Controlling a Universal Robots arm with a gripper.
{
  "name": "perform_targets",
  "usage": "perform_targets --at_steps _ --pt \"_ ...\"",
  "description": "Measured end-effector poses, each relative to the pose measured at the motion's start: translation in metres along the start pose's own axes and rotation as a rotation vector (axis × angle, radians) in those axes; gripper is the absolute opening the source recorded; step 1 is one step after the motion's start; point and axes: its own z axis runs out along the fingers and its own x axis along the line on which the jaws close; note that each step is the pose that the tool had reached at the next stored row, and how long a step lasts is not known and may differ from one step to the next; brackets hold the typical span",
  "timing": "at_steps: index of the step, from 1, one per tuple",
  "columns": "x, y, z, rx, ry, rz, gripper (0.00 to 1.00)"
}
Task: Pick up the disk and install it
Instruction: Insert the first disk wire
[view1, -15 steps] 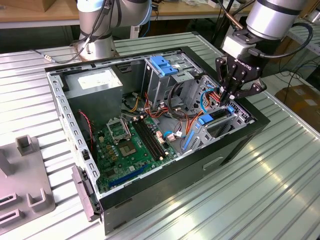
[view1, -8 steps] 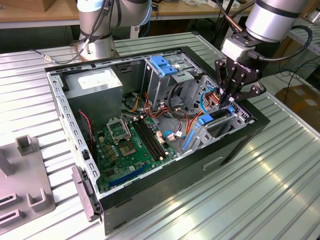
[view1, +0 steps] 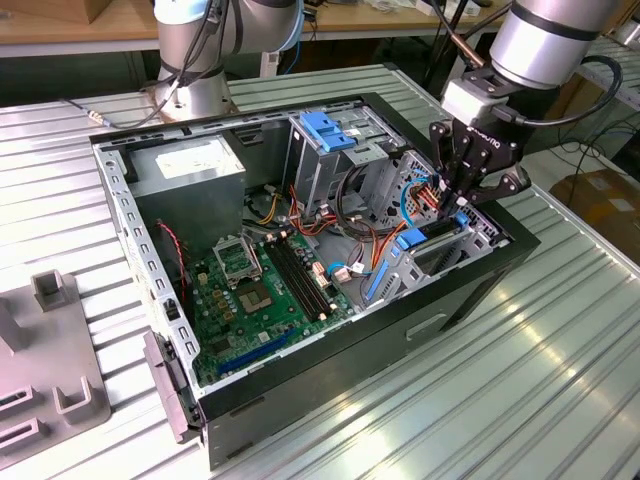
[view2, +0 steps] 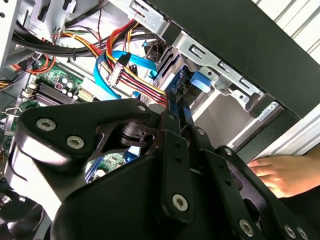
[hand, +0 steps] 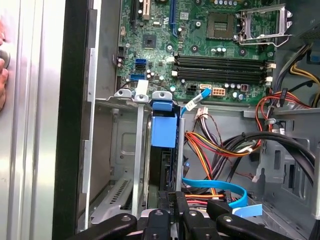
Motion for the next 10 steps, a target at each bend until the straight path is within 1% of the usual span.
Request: perform_targets --at_steps 10 --pt "0.001 0.0 0.0057 0.0 0.0004 0.0 0.16"
